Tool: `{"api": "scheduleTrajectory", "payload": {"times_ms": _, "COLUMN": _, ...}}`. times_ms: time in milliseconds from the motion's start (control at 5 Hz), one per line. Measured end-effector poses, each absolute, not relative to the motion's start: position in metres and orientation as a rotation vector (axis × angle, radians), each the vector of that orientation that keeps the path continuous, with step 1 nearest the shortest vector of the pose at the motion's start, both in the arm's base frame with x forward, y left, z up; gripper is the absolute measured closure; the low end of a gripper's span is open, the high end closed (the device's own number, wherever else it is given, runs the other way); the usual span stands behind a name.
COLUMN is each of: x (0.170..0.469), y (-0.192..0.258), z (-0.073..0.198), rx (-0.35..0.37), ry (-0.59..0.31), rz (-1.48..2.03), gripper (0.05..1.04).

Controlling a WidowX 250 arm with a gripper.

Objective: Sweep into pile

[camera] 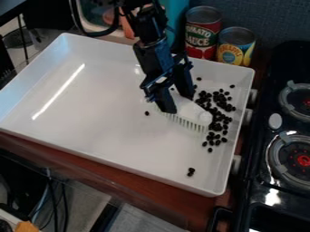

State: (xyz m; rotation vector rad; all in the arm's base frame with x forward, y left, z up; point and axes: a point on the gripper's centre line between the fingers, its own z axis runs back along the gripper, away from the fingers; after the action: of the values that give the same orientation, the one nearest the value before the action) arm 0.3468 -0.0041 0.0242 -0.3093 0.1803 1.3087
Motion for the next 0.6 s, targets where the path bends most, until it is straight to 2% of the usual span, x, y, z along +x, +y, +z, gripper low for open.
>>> {"api": "scheduleTrajectory", "payload": {"times_ms": 400, "x": 0.378, "y": 0.007, "z": 0.025, "rx": -0.339, "ry": 0.137, "rz": 1.363, "gripper": 0.399}}
{"api": "scheduleTrajectory", "payload": {"times_ms": 600, "x": 0.385, "y": 0.01, "z": 0.025, "rx": -0.348, "ry": 0.135, "rz": 1.376, "gripper": 0.399}}
